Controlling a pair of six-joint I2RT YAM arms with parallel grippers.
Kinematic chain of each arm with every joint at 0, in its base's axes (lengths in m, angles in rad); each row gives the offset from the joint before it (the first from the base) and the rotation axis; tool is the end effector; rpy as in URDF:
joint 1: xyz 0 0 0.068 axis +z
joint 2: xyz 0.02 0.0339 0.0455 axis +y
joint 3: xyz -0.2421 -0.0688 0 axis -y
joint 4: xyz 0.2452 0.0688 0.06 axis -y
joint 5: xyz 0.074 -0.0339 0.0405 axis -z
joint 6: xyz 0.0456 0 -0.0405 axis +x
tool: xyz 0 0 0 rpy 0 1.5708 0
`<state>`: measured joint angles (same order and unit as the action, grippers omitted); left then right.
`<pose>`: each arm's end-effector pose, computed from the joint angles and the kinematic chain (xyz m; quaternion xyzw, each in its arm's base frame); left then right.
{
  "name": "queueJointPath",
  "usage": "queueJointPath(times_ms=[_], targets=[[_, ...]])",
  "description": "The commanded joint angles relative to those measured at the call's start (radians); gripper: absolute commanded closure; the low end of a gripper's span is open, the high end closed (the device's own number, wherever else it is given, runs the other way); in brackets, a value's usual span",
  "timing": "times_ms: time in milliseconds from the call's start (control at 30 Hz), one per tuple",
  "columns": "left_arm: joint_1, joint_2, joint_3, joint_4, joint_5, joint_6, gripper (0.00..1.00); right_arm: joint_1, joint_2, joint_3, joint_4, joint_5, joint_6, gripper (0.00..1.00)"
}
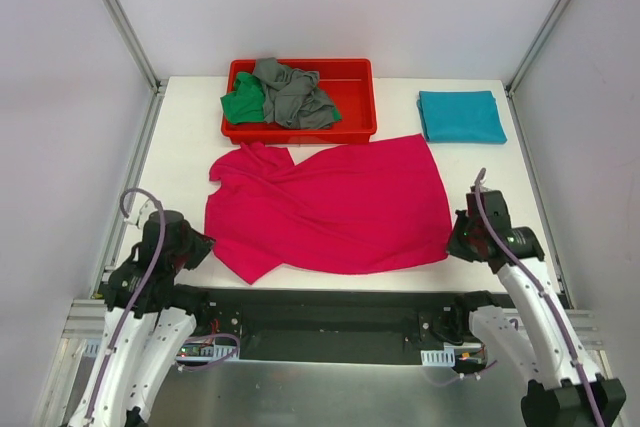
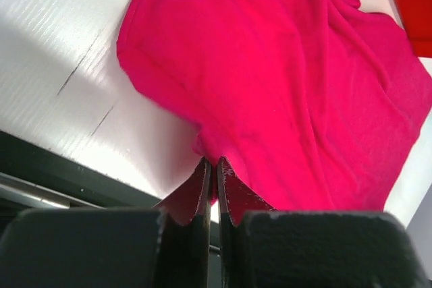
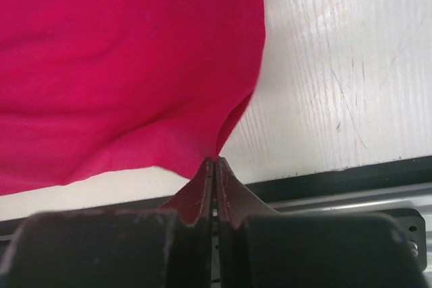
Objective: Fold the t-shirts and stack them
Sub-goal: Grap the side of the flattened tshirt closest away from the robot with both arms, then fold the flattened tshirt in 1/3 of the way
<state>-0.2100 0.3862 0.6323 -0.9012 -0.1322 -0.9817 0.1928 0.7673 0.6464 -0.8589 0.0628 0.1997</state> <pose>0.1122 -0.0178 0.2500 -0.3639 0.8183 -0.1985 0.3983 0.1605 0.0284 0.2123 0.0124 0.9561 0.0273 0.2913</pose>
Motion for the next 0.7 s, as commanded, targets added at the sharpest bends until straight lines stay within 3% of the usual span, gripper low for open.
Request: queueJointPath(times_ms=[0, 400, 533, 667], targets=[[-0.005, -0.087, 0.087, -0.142, 0.025, -0.026, 1.0, -0.006, -0.103, 0.099, -0.187, -0.004, -0.008, 0.99], [-0.003, -0.27, 0.185, -0.254, 0.127, -0.045, 1.0, -0.004, -0.296, 0.197, -0.425, -0.029, -0.002, 0.99], [-0.003, -0.323, 0.24, -0.297, 0.111, -0.054, 1.0, -0.006, -0.336, 0.211, -0.456, -0.096, -0.009, 0.99], [0.003, -0.339, 0.28, -0.315, 0.12, -0.054, 1.0, -0.004, -0.365, 0.242, -0.509, -0.069, -0.011, 0.99]])
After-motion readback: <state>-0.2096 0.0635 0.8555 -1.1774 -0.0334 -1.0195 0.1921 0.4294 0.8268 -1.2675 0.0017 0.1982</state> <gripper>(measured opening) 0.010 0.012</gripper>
